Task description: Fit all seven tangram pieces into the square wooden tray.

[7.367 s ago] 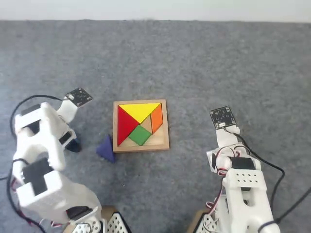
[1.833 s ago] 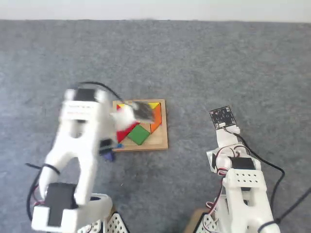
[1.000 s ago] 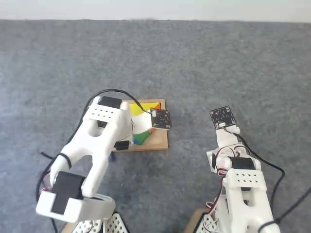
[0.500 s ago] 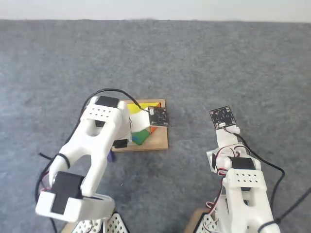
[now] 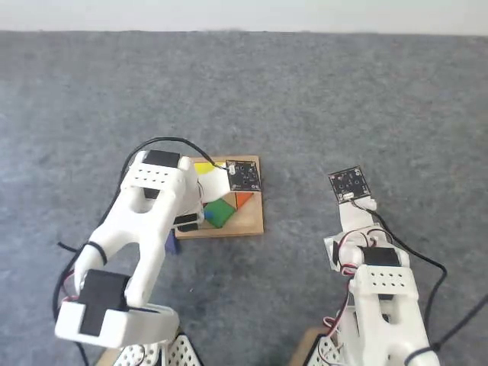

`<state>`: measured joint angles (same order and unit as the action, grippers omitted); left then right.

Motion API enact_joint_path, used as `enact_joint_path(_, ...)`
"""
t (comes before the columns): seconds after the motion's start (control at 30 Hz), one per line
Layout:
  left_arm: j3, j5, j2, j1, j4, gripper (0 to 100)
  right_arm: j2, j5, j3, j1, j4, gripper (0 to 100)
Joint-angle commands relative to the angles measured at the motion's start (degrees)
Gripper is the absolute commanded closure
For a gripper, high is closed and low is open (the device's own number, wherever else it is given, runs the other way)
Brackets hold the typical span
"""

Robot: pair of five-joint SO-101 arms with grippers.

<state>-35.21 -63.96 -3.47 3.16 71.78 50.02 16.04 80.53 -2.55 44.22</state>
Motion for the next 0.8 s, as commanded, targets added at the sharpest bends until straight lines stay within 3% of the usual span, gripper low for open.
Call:
enact_joint_path(0.0, 3.5, 0.8, -0.3, -0.3, 0.0, 88, 0.9, 0.6, -0.2, 0.6, -0.9, 93.6)
enact_joint_path(0.33, 10.9, 2.0, -0.2, -0.7, 2.5, 88, 0.9, 0.6, -0.2, 0.6, -0.9, 93.6)
enact_joint_path(0.77, 10.6, 12.9, 6.9, -1.8, -12.1, 88, 0.9, 0.6, -0.2, 0.6, -0.9, 93.6)
